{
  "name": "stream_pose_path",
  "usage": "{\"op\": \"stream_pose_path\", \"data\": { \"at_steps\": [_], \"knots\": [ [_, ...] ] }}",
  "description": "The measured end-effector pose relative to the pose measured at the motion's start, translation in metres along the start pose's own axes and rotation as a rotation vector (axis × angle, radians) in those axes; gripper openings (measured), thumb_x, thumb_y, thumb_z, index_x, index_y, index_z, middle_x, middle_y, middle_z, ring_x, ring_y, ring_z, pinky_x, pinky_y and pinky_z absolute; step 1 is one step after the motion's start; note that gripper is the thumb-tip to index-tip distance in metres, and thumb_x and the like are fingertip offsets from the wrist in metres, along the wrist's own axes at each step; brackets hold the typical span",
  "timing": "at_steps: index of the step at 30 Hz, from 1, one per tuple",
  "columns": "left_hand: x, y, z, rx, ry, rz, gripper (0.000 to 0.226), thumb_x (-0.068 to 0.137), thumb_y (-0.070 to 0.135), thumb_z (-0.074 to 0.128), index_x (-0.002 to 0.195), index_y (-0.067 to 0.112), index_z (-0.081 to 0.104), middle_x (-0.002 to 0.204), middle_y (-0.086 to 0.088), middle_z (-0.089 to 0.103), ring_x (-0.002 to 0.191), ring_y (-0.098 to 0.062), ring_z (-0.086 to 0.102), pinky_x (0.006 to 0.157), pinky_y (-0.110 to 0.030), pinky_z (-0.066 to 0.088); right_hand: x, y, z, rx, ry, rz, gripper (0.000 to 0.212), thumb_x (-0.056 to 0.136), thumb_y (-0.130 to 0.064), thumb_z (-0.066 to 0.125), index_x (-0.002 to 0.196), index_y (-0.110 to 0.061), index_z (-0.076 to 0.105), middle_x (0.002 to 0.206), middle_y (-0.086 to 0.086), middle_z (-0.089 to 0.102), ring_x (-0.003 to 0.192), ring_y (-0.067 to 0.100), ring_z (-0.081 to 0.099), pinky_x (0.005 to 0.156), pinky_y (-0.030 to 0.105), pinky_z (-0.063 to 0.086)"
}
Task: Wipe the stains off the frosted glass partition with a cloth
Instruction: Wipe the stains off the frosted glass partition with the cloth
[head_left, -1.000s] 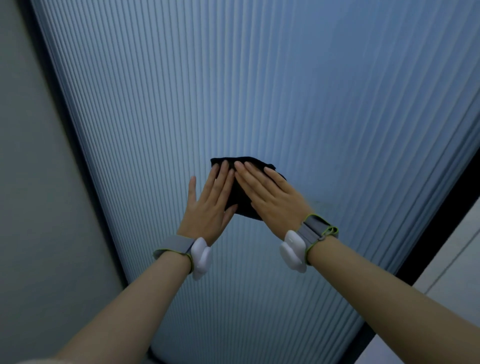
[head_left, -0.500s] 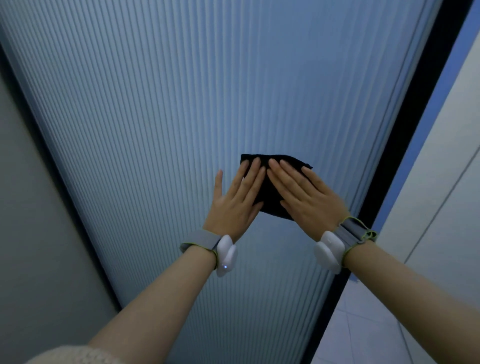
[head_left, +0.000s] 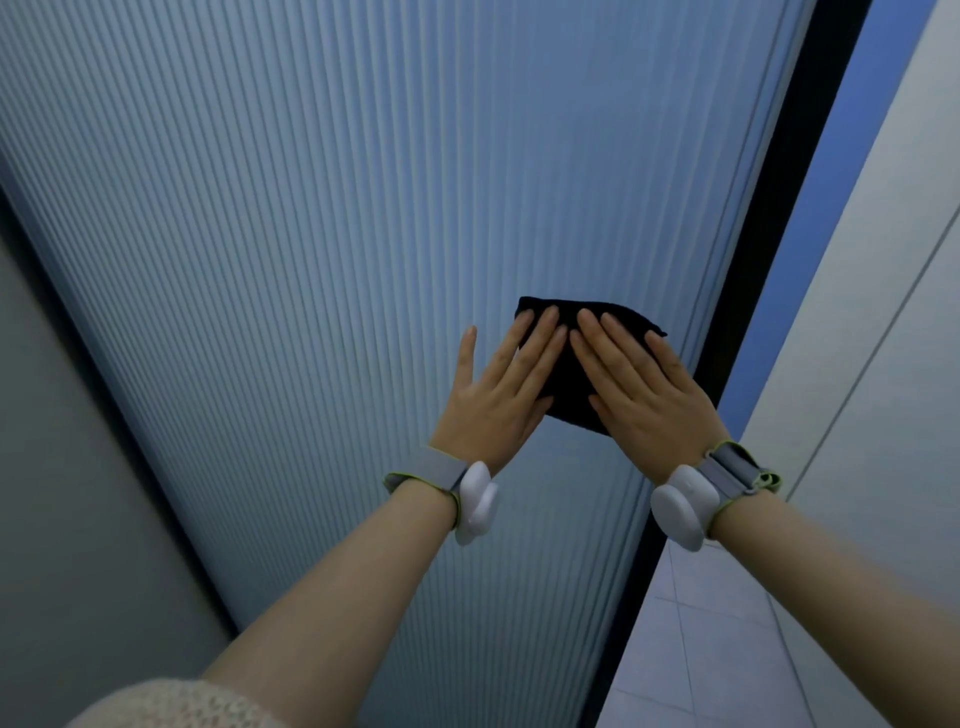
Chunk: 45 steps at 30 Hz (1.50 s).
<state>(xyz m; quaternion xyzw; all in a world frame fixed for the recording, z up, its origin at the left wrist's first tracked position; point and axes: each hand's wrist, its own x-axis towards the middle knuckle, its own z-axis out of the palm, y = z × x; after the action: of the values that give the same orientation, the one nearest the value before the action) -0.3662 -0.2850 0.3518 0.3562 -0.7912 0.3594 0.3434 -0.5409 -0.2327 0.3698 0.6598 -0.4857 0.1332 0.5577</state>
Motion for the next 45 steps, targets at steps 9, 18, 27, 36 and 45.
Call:
{"op": "stream_pose_path", "data": {
  "at_steps": [9, 18, 27, 36, 45],
  "knots": [
    [-0.037, 0.006, 0.02, 0.032, 0.007, 0.049, 0.055, 0.094, 0.037, 0.035, 0.141, 0.013, 0.023, 0.145, 0.004, 0.028, 0.134, -0.015, 0.027, 0.101, -0.057, 0.036, -0.03, -0.037, 0.015, 0.042, -0.048, 0.023, 0.067, 0.083, -0.015, 0.061, 0.141, -0.008, 0.026, 0.146, 0.001, 0.024, 0.135, 0.018, 0.025, 0.113, 0.037, 0.005],
    [-0.043, -0.002, 0.02, 0.065, -0.017, 0.086, 0.056, 0.092, 0.041, 0.034, 0.14, 0.015, 0.024, 0.145, 0.007, 0.031, 0.133, -0.013, 0.036, 0.1, -0.056, 0.038, -0.031, -0.042, 0.016, 0.065, -0.103, 0.002, 0.075, 0.079, -0.012, 0.066, 0.141, -0.008, 0.024, 0.148, 0.002, 0.022, 0.136, 0.019, 0.024, 0.114, 0.037, 0.005],
    [-0.056, -0.027, 0.023, 0.087, -0.051, 0.044, 0.059, 0.092, 0.042, 0.03, 0.142, 0.013, 0.018, 0.146, 0.004, 0.022, 0.135, -0.014, 0.023, 0.101, -0.057, 0.036, -0.007, -0.059, 0.014, 0.092, -0.098, -0.045, 0.072, 0.08, -0.014, 0.065, 0.141, -0.008, 0.026, 0.146, -0.001, 0.024, 0.135, 0.017, 0.023, 0.113, 0.037, 0.003],
    [-0.077, -0.066, 0.026, 0.128, -0.11, -0.069, 0.063, 0.092, 0.043, 0.031, 0.143, 0.01, 0.014, 0.146, 0.001, 0.024, 0.136, -0.017, 0.024, 0.1, -0.059, 0.036, 0.035, -0.089, 0.015, 0.141, -0.059, -0.124, 0.059, 0.084, -0.011, 0.055, 0.139, -0.007, 0.032, 0.145, 0.002, 0.04, 0.135, 0.015, 0.026, 0.113, 0.037, -0.001],
    [-0.096, -0.112, 0.026, 0.127, -0.182, -0.176, 0.063, 0.091, 0.041, 0.034, 0.141, 0.006, 0.019, 0.146, -0.002, 0.021, 0.138, -0.017, 0.018, 0.102, -0.062, 0.03, 0.081, -0.128, 0.017, 0.175, -0.008, -0.205, 0.05, 0.089, -0.011, 0.028, 0.138, -0.009, 0.035, 0.146, 0.0, 0.04, 0.134, 0.015, 0.036, 0.114, 0.033, 0.019]
  ]
}}
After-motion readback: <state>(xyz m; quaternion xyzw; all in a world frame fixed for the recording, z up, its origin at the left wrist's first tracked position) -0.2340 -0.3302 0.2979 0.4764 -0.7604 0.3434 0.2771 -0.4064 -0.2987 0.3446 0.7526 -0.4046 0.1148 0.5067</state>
